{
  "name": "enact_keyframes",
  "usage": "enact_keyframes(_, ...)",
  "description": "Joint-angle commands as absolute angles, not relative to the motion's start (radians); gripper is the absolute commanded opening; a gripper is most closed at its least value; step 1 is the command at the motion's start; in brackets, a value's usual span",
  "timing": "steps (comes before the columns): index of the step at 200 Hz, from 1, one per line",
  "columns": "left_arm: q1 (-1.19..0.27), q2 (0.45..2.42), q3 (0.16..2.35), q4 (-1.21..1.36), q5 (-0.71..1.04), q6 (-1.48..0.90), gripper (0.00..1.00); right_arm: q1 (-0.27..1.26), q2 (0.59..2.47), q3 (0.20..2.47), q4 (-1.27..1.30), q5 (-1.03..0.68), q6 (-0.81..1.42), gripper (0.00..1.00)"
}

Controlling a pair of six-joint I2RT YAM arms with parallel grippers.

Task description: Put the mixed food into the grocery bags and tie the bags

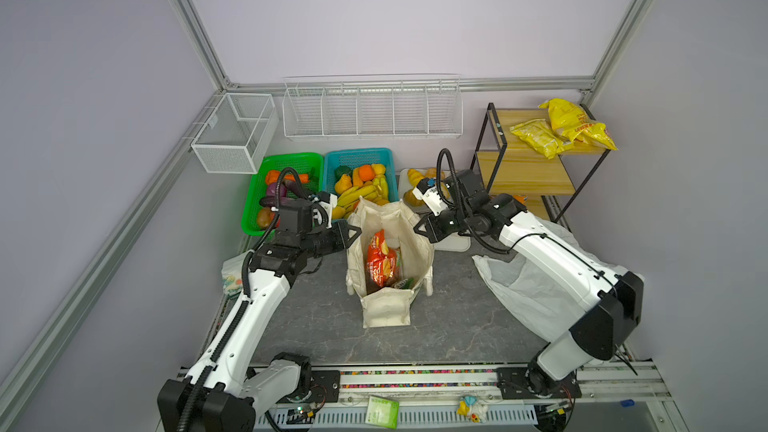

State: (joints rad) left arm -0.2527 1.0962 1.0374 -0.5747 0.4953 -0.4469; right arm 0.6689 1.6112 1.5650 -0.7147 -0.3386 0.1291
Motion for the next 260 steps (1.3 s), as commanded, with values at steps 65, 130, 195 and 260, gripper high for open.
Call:
enact_keyframes(65,-0.137,1.179,1.231,-0.849,-0.163,-0.214,0.00,0.815,1.791,1.622,-0.320,-0.541,0.405,0.11)
enact_keyframes(130,0.048,1.248,1.260,-0.865,-0.313,-0.203,0.00,0.808,1.708,1.580,-0.319,-0.546,0.328,0.50)
enact_keyframes(195,0.146,1.371,1.372,-0.829,-0.352,-0.145,0.00,0.642,1.416,1.295,-0.375,-0.278,0.232,0.62)
enact_keyframes(260,0.169,1.555,1.535,-0.816,-0.519,-0.090,0.18,0.596,1.272,1.146,-0.423,-0.054,0.162,0.66)
